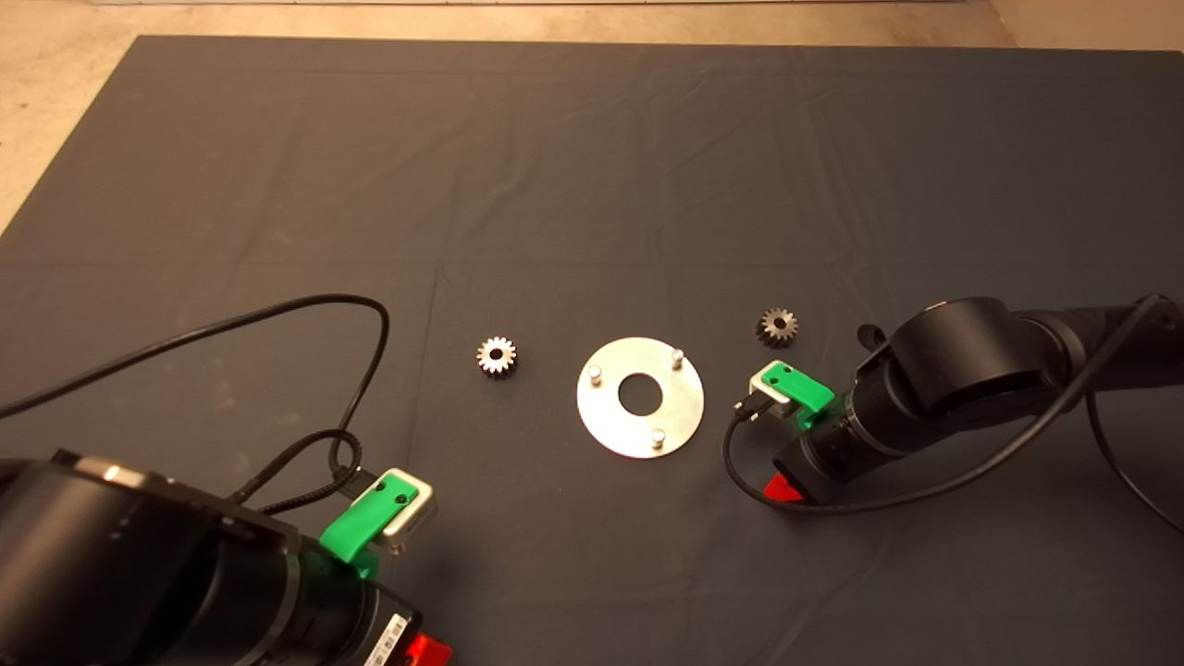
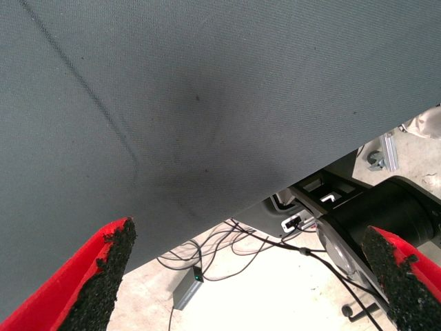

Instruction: Install three planetary gears onto the carrier pins

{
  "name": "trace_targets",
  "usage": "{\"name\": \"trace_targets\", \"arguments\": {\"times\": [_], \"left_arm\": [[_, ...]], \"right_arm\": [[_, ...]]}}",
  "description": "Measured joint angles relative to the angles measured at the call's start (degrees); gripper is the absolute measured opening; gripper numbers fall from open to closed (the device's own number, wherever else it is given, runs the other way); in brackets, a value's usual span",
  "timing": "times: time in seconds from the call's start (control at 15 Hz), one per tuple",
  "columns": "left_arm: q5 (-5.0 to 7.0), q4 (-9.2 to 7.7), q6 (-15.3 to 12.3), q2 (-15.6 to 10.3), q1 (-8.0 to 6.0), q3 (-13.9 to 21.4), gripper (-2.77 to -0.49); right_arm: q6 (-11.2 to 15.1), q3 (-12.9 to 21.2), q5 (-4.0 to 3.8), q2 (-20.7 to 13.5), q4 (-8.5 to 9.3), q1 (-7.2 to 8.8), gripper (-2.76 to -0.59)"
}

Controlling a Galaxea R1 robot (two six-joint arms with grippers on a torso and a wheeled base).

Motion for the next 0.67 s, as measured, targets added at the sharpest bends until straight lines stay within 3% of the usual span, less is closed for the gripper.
{"name": "trace_targets", "arguments": {"times": [0.27, 0.53, 0.67], "left_arm": [[0.0, 0.0, -0.02, -0.28, 0.0, 0.0, -0.9], [-0.59, 0.0, -0.02, -0.33, 0.0, 0.0, -0.9], [-0.64, 0.01, 0.0, -0.44, 0.0, 0.0, -0.9]], "right_arm": [[0.02, 0.41, -0.09, -0.24, 0.01, 0.01, -1.53], [0.05, 1.38, -0.09, -1.29, 0.01, 0.01, -1.79], [0.05, 1.8, -0.07, -1.79, 0.04, 0.01, -1.81]]}}
